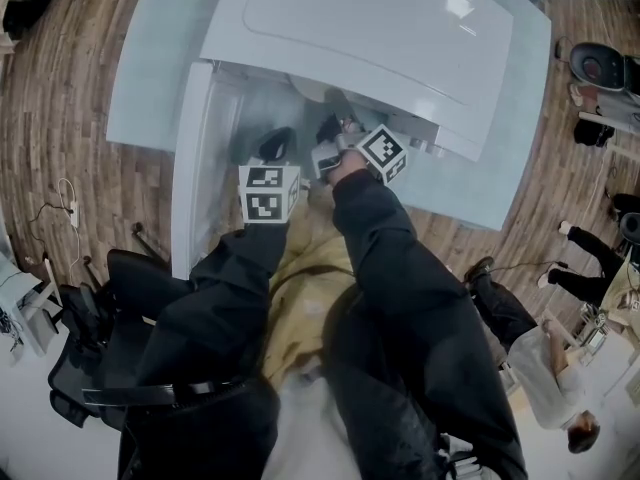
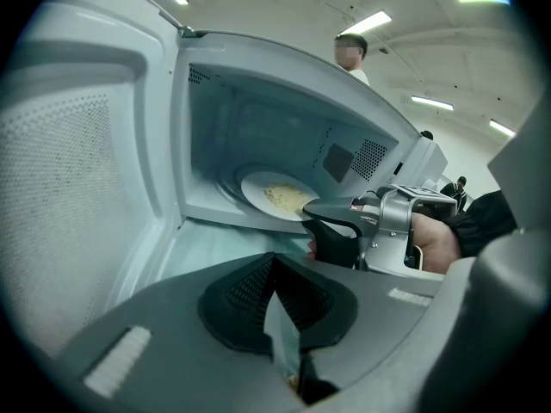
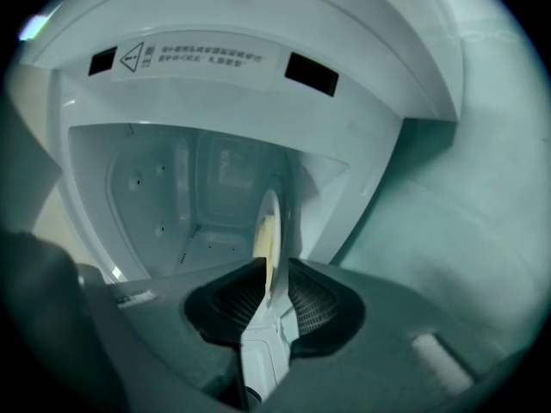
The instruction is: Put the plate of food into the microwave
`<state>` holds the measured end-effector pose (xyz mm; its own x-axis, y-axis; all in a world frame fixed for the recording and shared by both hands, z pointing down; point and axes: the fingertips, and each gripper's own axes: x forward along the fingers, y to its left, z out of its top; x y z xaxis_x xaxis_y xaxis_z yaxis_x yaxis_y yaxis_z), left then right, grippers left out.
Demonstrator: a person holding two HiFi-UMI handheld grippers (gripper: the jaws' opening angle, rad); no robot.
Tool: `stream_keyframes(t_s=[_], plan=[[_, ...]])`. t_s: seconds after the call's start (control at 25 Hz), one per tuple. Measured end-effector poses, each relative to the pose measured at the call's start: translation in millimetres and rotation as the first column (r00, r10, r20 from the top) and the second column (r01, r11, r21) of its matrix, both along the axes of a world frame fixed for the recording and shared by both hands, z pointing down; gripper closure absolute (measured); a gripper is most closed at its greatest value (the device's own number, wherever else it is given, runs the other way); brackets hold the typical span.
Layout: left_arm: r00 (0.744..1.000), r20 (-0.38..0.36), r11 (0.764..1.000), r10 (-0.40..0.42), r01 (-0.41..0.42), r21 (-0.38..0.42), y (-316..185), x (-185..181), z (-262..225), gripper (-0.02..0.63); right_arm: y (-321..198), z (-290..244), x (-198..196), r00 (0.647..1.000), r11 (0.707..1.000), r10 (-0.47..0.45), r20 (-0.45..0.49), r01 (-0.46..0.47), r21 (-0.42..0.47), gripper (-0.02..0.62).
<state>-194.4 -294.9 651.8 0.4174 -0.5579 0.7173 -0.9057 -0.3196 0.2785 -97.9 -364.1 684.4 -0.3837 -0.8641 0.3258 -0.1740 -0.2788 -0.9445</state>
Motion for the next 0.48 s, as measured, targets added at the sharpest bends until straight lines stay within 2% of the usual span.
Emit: stream_keyframes(t_s=[0.24,0.4,0.48], plan=[[1.0,0.004,1.0,-0.003,0.003,0.007,3,1,-2,0.609,7,-5,-4,0.998,0.998,-0.053,-0.021,0.054,0.032,0.506],[1.0,0.001,0.999,-0.003,0.003,0.032,1,10,-13,0.609,21,-24,-3,0.989,0.991,-0.107,-0.105,0.114,0.068,0.506],[1.0,0.0,0.999,-0.003,0.003,0.049,3,15,-21,0.609,34,-33,-5,0.971,0.982,-0.158,-0.179,0.172,0.071,0.527]])
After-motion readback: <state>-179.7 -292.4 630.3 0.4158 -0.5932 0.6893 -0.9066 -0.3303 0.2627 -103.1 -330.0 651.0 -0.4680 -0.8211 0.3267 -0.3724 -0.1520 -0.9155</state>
